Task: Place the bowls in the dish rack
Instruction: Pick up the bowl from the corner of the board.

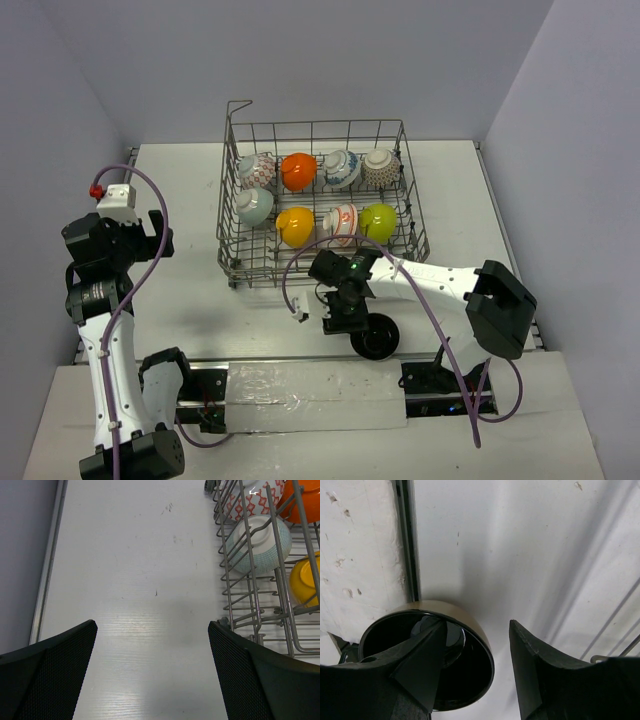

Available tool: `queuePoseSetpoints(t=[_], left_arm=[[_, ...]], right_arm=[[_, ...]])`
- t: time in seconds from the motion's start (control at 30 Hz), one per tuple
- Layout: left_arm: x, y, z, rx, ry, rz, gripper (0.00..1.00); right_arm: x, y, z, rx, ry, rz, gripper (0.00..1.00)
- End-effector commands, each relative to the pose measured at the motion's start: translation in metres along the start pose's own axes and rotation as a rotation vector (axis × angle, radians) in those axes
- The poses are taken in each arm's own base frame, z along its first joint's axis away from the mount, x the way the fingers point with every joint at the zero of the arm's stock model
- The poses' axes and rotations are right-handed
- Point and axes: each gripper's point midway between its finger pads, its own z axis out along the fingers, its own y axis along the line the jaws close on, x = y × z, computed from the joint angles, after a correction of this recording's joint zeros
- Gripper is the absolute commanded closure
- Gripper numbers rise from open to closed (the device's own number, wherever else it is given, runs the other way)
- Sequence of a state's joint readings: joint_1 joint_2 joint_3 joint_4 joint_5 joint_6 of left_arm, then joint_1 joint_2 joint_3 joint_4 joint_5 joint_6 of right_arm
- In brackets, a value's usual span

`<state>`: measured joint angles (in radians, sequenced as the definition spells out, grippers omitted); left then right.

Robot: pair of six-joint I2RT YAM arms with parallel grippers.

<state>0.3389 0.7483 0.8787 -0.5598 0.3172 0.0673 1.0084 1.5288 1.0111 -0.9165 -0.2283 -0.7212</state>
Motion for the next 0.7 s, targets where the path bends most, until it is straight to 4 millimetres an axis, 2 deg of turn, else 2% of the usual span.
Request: queuePoseSetpoints(t=[0.0, 0.23, 0.5, 0.67], left_arm=[[-0.007, -0.004, -0.003, 0.02, -0.031, 0.02, 0.01], [-0.007, -0.005, -0.003, 0.026, -0.033, 0.016, 0.01], [-0.007, -0.007, -0.004, 0.031, -0.036, 0.015, 0.01], [-0.009, -0.007, -0.004, 0.034, -0.038, 0.013, 0.01]], right_arm=[[-0.007, -0.003, -0.003, 0.037, -0.031, -0.007, 0.4], [0.006, -0.003, -0.003, 0.073, -0.006, 0.007, 0.39], [0.011, -0.003, -0.005, 0.093, -0.01, 0.017, 0.38], [0.012, -0.004, -0.006, 0.092, -0.004, 0.023, 0.45]])
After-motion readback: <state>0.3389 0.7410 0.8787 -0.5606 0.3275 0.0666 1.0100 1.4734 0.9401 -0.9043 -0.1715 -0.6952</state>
